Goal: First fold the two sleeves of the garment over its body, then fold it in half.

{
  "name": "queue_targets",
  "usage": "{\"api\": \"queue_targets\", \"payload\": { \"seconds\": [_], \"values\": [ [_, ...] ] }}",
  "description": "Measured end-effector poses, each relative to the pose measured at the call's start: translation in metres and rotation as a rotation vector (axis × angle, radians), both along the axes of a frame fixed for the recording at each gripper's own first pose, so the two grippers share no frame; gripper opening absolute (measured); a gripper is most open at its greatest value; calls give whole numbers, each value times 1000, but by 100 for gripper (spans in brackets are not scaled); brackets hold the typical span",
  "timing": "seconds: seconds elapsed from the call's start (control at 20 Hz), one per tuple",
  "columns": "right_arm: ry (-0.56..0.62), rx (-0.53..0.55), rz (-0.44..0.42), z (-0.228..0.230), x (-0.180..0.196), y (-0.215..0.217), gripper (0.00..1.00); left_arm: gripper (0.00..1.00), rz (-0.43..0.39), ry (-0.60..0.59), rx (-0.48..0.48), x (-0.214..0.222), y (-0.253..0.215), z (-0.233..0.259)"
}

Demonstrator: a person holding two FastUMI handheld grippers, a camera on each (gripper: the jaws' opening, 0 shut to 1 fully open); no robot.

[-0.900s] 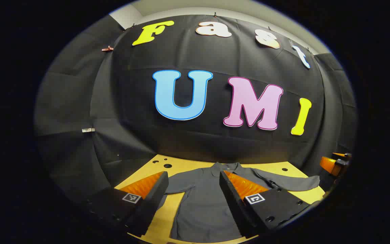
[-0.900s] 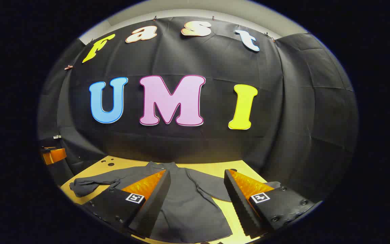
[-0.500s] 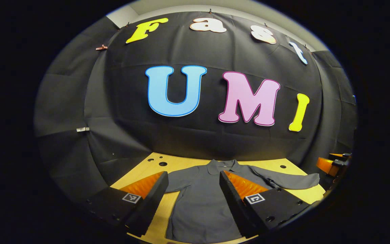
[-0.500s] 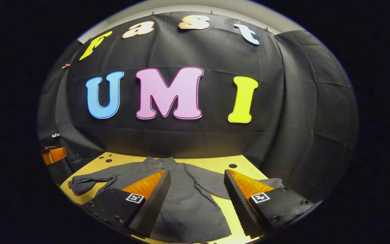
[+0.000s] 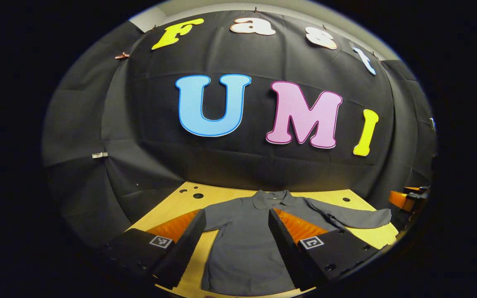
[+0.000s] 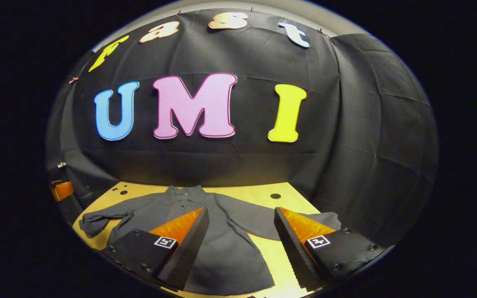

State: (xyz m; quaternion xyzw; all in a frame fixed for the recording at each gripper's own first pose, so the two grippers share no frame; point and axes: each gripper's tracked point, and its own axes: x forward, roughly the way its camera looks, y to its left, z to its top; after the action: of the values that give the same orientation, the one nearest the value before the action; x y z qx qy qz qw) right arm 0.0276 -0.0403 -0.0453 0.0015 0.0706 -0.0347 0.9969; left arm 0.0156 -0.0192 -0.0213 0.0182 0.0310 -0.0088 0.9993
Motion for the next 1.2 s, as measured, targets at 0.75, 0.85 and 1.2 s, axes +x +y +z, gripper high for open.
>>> {"api": "queue_targets", "payload": {
  "seconds": [0.75,0.85,1.2],
  "values": [
    [164,63,-147,-56,44,-81,98,96,105,73,-2,-18,10,-26],
    [197,67,-197,-66,51,-103,98,96,127,77,-3,-20,13,-27],
    [302,64,-301,-107,73,-171,98,96,204,142,-34,-23,21,-46]
  ]
}}
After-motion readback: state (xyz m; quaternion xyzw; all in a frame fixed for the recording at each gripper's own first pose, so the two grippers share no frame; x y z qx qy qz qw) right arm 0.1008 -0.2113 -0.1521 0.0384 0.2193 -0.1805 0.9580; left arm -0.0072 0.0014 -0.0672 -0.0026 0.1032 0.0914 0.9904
